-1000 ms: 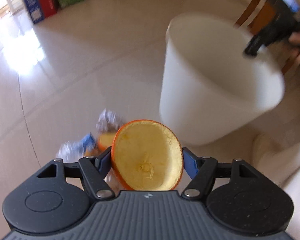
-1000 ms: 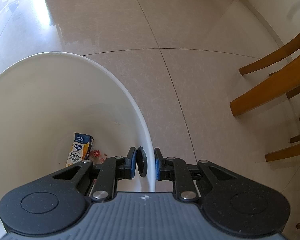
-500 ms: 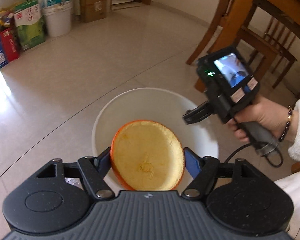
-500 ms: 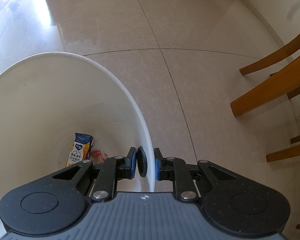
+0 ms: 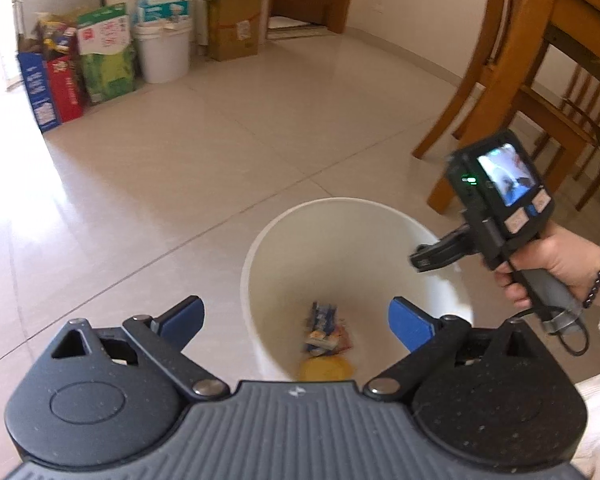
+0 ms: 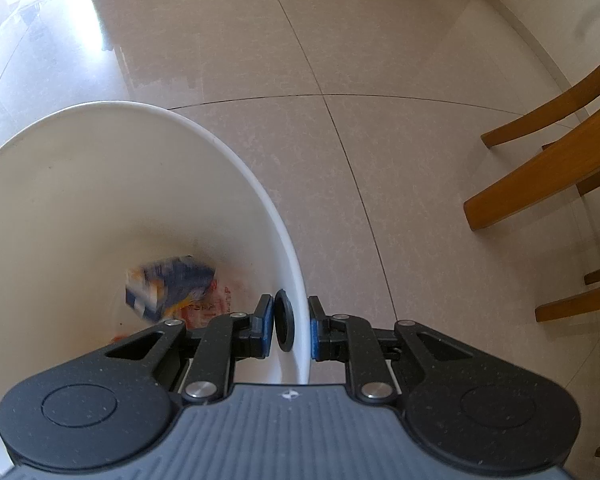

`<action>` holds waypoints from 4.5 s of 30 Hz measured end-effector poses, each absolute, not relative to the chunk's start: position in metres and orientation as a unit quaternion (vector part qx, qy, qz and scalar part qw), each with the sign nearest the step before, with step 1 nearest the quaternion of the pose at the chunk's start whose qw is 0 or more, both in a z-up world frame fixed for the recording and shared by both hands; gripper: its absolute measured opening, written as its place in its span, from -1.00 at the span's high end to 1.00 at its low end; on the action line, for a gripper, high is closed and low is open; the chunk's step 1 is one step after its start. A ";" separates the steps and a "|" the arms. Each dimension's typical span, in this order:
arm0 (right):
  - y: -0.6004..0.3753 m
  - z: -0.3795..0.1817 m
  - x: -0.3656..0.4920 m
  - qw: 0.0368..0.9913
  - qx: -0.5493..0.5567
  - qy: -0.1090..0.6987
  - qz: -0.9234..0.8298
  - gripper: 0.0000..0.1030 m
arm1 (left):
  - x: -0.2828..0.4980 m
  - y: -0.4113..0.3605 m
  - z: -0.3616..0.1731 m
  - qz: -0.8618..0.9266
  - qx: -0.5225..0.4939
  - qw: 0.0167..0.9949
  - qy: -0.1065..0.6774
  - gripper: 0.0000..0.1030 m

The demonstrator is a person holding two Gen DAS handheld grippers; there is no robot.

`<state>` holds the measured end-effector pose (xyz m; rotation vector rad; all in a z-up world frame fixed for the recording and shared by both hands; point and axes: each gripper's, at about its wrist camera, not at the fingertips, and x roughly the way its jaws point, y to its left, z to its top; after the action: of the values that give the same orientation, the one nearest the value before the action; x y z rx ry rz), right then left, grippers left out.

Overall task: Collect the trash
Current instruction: 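Carry the orange peel over the white bin and open the left gripper, then lower the left gripper to the milk-tea cup and grasp it, then carry the milk-tea cup over the bin and release it from the left gripper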

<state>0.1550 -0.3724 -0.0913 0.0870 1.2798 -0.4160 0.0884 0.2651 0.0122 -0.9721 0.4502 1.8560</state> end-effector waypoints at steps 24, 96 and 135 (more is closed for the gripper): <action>-0.369 -0.090 0.155 0.781 0.034 0.592 -0.197 0.59 | 0.058 0.061 -0.127 0.829 -0.545 0.121 0.026 -0.91; -0.362 -0.094 0.156 0.781 0.005 0.589 -0.206 0.55 | 0.029 0.018 -0.315 0.754 -0.599 -0.167 -0.212 -0.41; -0.366 -0.092 0.160 0.778 0.020 0.593 -0.208 0.56 | -0.014 0.162 -0.021 0.811 -0.553 0.188 0.024 -0.40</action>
<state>0.1605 -0.3665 -0.0917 0.0440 1.2822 -0.4505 -0.0136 0.1621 -0.0213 -1.5555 0.0680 2.2819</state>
